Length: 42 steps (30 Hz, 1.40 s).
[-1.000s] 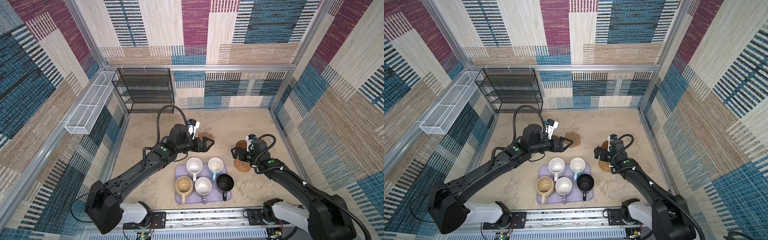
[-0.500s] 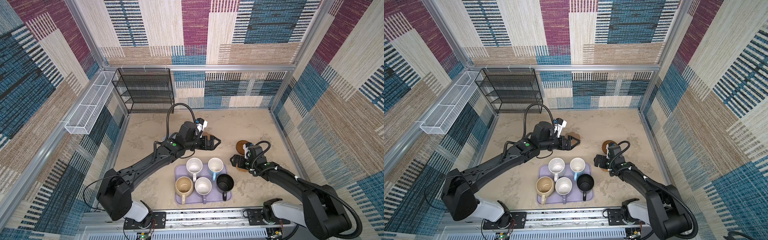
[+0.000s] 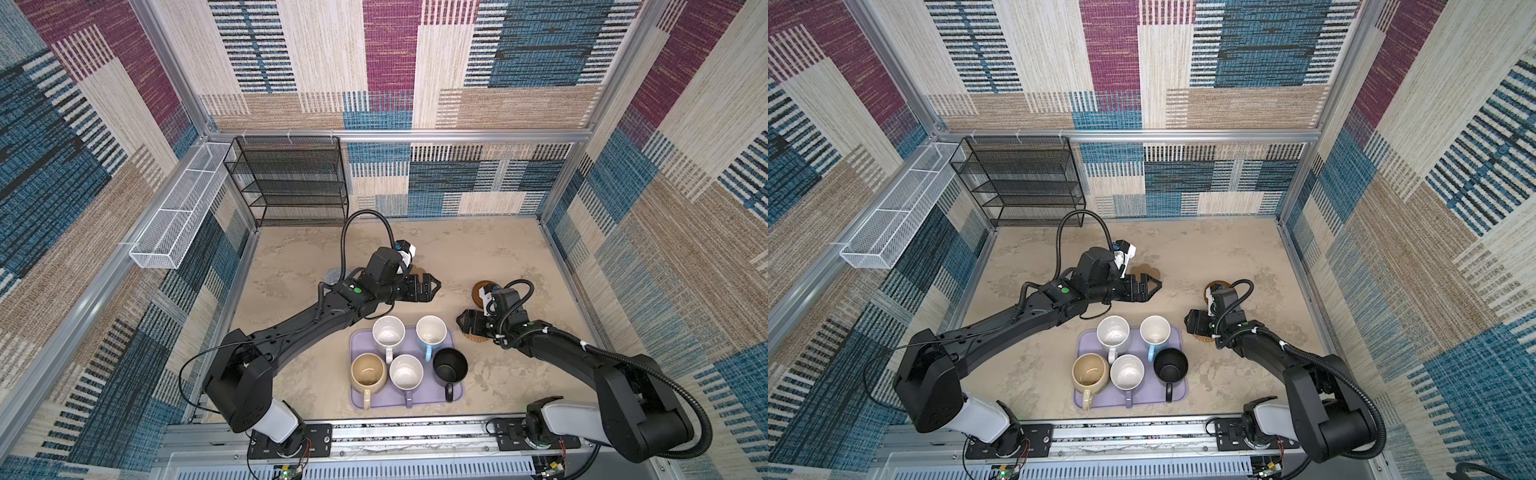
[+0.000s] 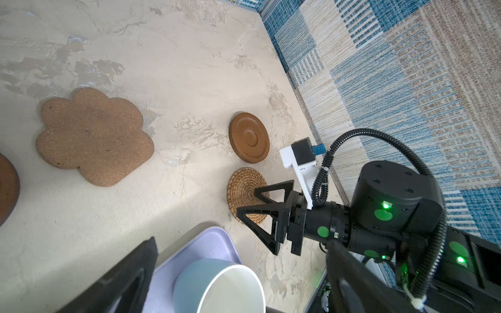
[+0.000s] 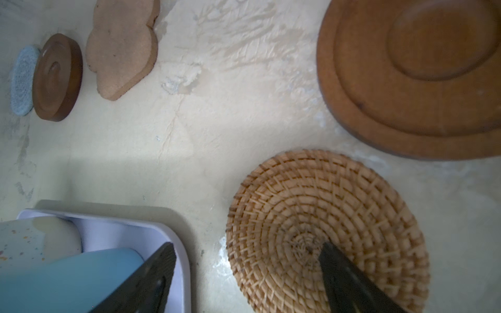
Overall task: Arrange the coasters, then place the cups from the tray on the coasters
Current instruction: 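Hold right gripper above the rattan coaster while left gripper hovers near the tray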
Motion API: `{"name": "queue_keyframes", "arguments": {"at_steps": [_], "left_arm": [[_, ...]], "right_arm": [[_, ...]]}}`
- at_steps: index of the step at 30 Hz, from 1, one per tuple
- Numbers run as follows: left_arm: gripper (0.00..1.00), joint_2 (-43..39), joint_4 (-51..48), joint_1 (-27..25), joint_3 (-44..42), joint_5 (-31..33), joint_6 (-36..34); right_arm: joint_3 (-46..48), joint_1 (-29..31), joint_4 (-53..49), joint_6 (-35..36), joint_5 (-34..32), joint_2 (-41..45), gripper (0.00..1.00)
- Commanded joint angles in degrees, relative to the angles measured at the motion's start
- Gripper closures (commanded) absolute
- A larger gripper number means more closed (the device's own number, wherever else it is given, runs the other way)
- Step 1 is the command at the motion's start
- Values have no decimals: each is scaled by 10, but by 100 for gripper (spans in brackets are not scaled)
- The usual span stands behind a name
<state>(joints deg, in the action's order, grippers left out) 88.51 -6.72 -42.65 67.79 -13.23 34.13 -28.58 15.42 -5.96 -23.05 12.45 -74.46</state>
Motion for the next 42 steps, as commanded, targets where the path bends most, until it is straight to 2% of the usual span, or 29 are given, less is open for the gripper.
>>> {"name": "queue_keyframes", "arguments": {"at_steps": [1,15,22,25,29,42], "left_arm": [[0,5,15,-1,-2,11,-10],[0,17,18,13,-8,26,-2],[0,25,13,18,-5,28,-4],[0,22,77,38,-37,-27,26],[0,14,38,39,-27,16,6],[0,16,27,41,-25,25,3]], "right_arm": [[-13,1,37,1,21,-28,15],[-130,1,71,1,48,-177,19],[-207,1,54,0,16,-246,19],[-235,1,56,1,20,-273,19],[-262,2,55,3,15,-293,19],[-329,2,44,9,16,-332,19]]}}
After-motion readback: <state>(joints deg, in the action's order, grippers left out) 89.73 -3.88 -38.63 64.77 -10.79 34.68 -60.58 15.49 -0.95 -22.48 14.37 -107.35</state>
